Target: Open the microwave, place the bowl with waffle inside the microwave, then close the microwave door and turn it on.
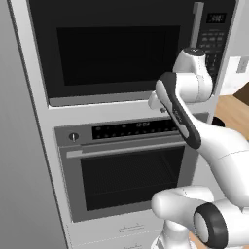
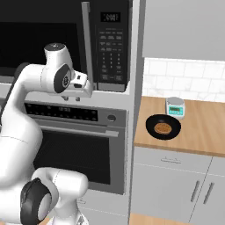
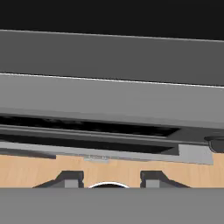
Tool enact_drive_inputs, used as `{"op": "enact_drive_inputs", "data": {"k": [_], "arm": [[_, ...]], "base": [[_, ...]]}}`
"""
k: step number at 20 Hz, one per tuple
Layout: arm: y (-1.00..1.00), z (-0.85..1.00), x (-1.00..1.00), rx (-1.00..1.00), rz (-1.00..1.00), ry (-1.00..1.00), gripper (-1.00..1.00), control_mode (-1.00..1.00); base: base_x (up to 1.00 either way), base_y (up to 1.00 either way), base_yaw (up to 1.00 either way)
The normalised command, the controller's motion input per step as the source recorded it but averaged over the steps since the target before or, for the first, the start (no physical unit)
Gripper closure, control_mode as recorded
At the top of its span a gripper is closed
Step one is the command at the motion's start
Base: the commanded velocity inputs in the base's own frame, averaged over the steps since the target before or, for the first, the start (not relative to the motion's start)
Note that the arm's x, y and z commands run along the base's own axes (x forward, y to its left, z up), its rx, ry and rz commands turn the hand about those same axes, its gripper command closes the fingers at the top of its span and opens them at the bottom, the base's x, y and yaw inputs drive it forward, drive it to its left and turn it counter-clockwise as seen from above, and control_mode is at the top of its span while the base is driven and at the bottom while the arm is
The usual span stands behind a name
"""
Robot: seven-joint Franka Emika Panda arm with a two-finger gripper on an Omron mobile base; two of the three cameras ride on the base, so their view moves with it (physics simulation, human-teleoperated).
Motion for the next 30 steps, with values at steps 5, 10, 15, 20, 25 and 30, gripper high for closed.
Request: {"op": "enact_drive_inputs", "data": {"k": [5, 10, 15, 20, 25, 30], "arm": [[-0.04, 0.13, -0.31, -0.01, -0.03, -0.21, -1.0, -1.0], [0.0, 0.81, -0.24, -0.15, -0.1, -0.83, -1.0, -1.0], [-0.13, 0.59, -0.01, -0.06, -0.09, -0.56, -1.0, -1.0], [-0.1, 0.08, 0.19, 0.2, 0.0, 0.05, -1.0, -1.0], [-0.02, 0.35, 0.31, 0.18, 0.0, -0.08, -1.0, -1.0], [-0.13, 0.19, 0.3, 0.06, 0.0, 0.0, -1.0, -1.0]], "base": [[0.0, 0.0, 0.0], [0.0, 0.0, 0.0], [0.0, 0.0, 0.0], [0.0, 0.0, 0.0], [0.0, 0.0, 0.0], [0.0, 0.0, 0.0]]}}
